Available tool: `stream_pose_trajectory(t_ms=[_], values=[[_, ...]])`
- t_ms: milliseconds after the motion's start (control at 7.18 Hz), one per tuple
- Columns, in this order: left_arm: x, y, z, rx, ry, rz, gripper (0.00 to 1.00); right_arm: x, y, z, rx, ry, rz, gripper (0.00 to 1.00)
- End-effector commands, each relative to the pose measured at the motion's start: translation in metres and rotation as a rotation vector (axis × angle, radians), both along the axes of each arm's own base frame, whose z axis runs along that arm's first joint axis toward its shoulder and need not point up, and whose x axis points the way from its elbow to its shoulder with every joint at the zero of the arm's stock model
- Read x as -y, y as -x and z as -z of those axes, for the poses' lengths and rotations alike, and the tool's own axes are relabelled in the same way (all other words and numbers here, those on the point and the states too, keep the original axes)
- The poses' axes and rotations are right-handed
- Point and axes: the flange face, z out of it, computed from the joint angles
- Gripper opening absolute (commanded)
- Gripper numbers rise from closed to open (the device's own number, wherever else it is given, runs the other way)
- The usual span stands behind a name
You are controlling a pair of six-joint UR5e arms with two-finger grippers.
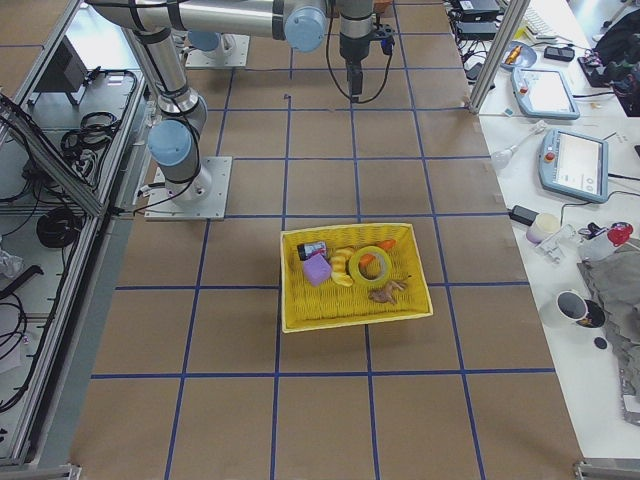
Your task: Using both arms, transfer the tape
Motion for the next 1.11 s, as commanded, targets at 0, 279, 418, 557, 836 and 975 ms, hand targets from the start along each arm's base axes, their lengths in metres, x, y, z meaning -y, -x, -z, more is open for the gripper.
stream_pose_trajectory(t_ms=[0,279,418,557,836,975], values=[[0.0004,0.0003,0.0009,0.0,-0.002,0.001,1.0,0.0012,0.0011,0.0025,-0.004,-0.006,0.003,1.0],[0.0006,0.0002,-0.0001,0.0,0.001,0.001,1.0,0.0017,0.0044,0.0026,-0.006,-0.007,0.007,1.0],[0.0005,0.0002,0.0007,0.0,0.0,0.001,1.0,0.0021,0.0052,0.0023,-0.006,-0.004,0.009,1.0],[0.0007,0.0002,-0.0002,0.0,0.003,0.001,1.0,0.002,0.0043,0.0023,-0.005,-0.004,0.007,1.0],[0.0007,0.0002,-0.0002,0.0,0.003,0.001,1.0,0.0027,0.0029,0.0029,0.009,-0.003,0.007,1.0],[0.0007,0.0002,-0.0002,0.0,0.003,0.001,1.0,0.0021,0.0009,0.0014,0.014,0.0,0.003,1.0]])
